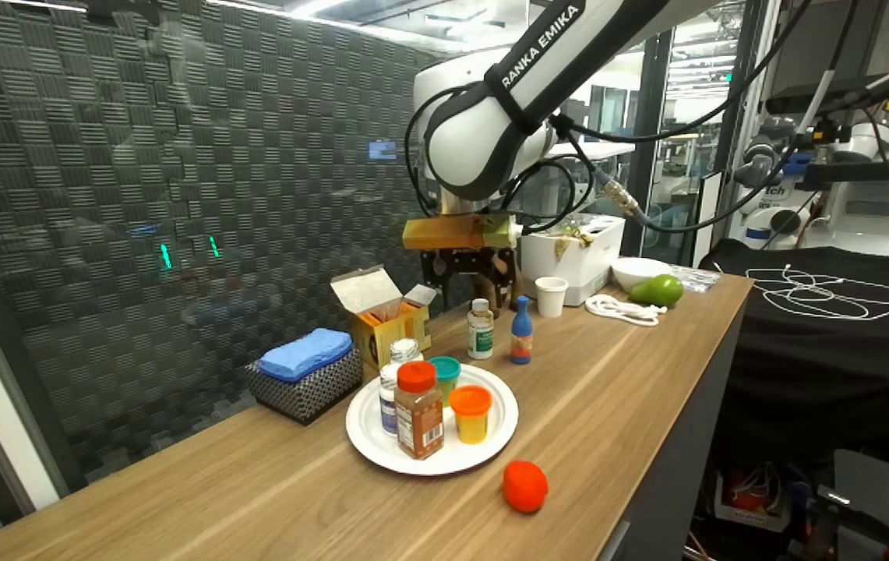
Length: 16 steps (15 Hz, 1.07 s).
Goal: Pick up all the objects surrounding the white plate and arrange them on the plate
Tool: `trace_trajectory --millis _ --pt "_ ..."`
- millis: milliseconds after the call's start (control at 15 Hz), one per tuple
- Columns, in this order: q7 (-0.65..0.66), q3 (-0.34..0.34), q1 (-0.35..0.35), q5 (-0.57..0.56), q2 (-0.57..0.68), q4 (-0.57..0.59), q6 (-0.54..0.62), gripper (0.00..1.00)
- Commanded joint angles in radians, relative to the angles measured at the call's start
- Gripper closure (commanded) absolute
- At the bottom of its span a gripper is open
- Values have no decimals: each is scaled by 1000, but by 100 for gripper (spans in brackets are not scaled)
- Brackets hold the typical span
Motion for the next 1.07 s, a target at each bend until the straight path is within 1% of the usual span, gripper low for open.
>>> trace_trajectory --millis 0,67,200,400,467,600,867,1000 --pt "0 -5 -10 16 21 47 -22 42" --pt "0 -6 -12 16 18 49 -20 51" --pt "-1 -6 -15 14 13 52 -21 65" --pt "11 -15 -11 0 2 48 -10 89" --pt "15 -19 -9 -6 -3 44 -6 93" --pt "19 -24 -8 -10 -15 34 3 89" --pt "24 -31 -6 -17 -33 19 13 89" --pt "26 -28 -4 -10 -45 16 -1 89"
